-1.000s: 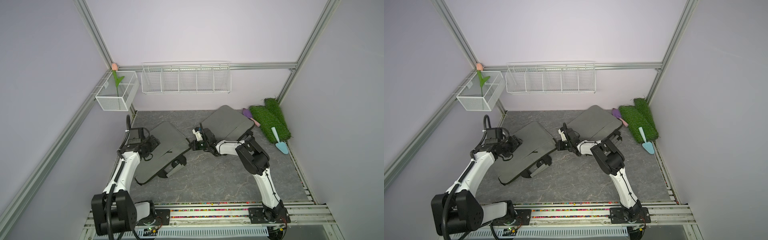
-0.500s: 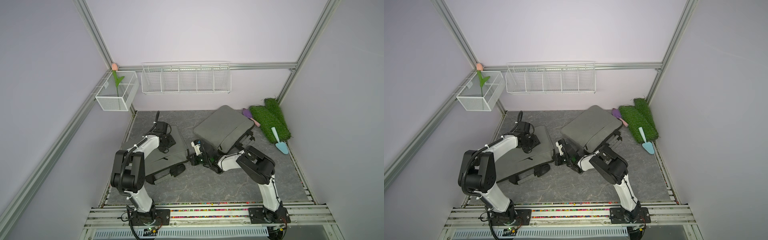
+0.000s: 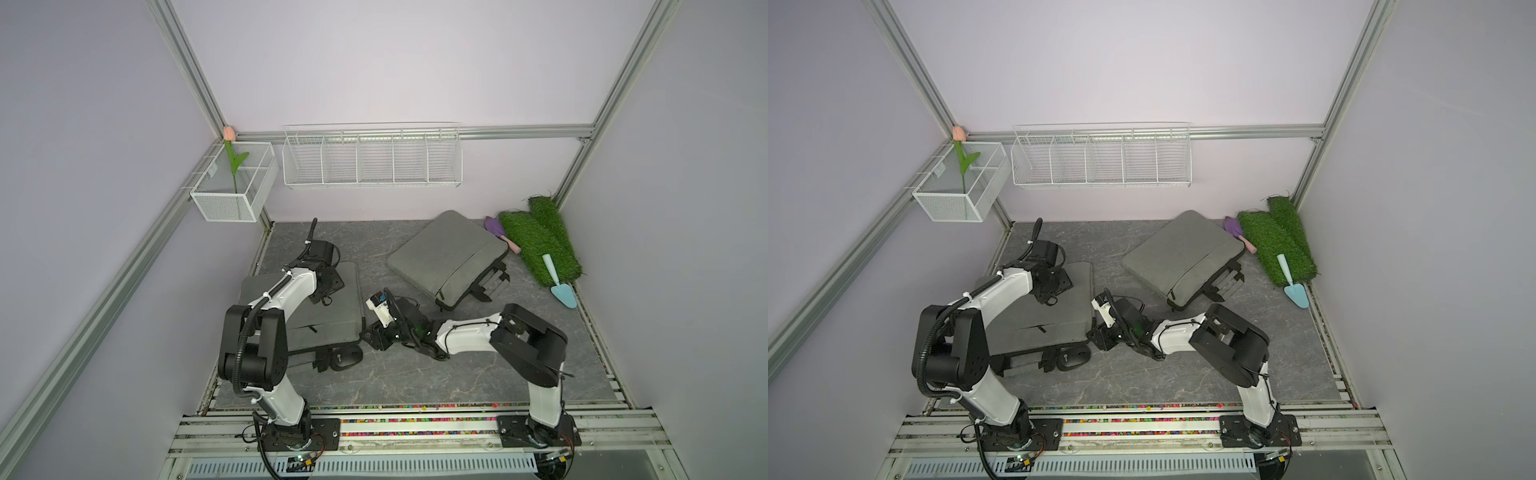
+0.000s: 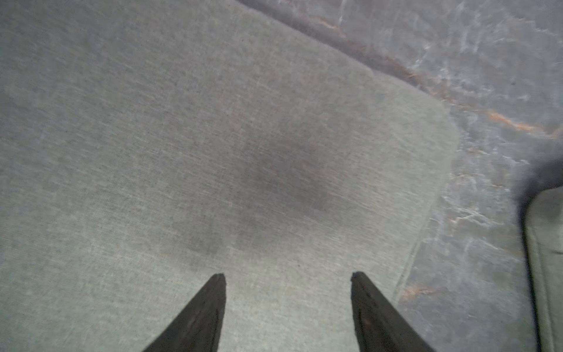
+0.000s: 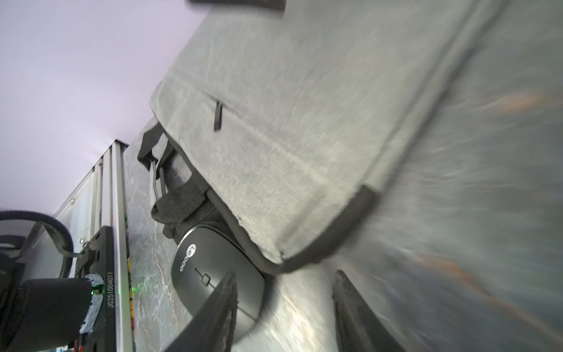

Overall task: Put the mouse into the laptop bag
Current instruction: Adjust the zippered laptop bag at the center of the board.

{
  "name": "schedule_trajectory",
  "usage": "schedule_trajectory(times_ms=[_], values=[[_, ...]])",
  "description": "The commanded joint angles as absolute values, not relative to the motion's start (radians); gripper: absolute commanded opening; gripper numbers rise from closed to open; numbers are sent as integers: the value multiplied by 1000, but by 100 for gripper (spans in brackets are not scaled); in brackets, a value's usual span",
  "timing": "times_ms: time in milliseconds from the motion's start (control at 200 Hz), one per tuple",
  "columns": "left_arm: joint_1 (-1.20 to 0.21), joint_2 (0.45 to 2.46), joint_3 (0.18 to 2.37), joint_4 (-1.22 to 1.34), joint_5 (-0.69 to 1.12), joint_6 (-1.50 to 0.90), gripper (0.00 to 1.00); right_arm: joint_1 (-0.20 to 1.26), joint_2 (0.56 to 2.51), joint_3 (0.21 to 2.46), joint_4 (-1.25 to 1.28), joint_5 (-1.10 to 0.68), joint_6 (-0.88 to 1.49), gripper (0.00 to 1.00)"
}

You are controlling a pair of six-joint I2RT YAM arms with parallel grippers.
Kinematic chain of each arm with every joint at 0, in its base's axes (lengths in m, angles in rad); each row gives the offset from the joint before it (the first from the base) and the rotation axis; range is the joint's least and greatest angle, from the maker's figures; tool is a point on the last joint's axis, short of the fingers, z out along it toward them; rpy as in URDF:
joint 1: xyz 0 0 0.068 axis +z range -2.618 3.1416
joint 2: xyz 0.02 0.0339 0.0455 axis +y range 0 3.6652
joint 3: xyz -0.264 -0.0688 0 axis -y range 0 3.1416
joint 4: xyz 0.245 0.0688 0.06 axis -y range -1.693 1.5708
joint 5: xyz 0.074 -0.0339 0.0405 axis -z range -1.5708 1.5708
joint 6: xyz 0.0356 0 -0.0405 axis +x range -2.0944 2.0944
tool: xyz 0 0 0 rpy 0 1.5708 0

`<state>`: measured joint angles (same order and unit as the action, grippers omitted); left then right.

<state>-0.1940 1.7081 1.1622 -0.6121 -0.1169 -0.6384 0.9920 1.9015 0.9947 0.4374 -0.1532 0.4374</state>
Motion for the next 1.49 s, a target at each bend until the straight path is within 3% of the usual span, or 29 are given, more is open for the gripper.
schedule_trajectory(times_ms=[0, 380, 635, 860, 1035, 1150, 1300, 1490], values=[[-185, 1764, 1142, -615, -125, -638, 64, 940, 1818, 978, 347, -93, 313, 52], [-185, 1813, 1129, -585, -86, -641, 62, 926, 1954, 1128, 142, -103, 36, 45], [-186, 1682, 1123, -573, -13, -647, 63, 934, 1911, 1067, 306, -235, 285, 52], [-186, 1282, 1018, -606, -88, -672, 90, 949, 2100, 1127, 449, -245, 500, 53], [-167, 953, 857, -619, -181, -713, 97, 971, 2185, 1242, 368, -248, 510, 52], [-161, 773, 798, -657, -207, -728, 100, 970, 2215, 1271, 361, -241, 520, 42], [-160, 646, 768, -702, -188, -732, 100, 885, 2186, 1264, 319, -231, 502, 7], [-154, 688, 785, -774, -167, -715, 100, 697, 2213, 1544, -98, -282, 325, 7]])
